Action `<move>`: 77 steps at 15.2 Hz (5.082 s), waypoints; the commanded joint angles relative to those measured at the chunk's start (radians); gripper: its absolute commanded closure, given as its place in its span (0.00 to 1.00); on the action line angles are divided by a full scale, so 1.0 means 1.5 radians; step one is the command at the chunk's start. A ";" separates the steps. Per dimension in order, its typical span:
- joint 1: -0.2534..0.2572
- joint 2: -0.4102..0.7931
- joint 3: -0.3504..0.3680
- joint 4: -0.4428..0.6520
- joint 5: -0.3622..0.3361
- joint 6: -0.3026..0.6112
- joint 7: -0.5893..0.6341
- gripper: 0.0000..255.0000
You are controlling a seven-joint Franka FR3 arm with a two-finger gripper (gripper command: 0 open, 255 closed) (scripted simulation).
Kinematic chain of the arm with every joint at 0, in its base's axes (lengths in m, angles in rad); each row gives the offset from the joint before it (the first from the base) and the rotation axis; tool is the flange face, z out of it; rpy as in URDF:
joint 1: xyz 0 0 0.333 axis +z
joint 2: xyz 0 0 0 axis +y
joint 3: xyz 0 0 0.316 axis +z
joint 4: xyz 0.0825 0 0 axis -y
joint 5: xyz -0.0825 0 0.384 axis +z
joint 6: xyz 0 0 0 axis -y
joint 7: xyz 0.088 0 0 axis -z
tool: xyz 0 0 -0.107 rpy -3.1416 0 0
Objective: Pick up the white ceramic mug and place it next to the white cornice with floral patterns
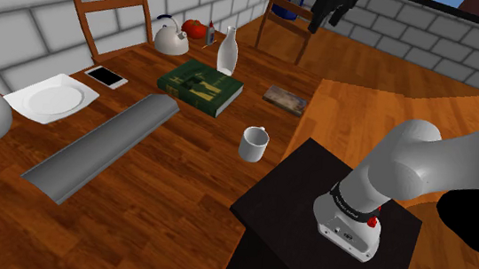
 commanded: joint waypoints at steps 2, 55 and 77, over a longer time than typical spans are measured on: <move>0.002 -0.004 0.001 -0.024 0.002 0.019 0.002 0.00; 0.045 0.557 0.074 -0.389 -0.075 0.906 0.148 1.00; 0.086 0.306 0.066 -0.385 0.058 0.653 0.047 1.00</move>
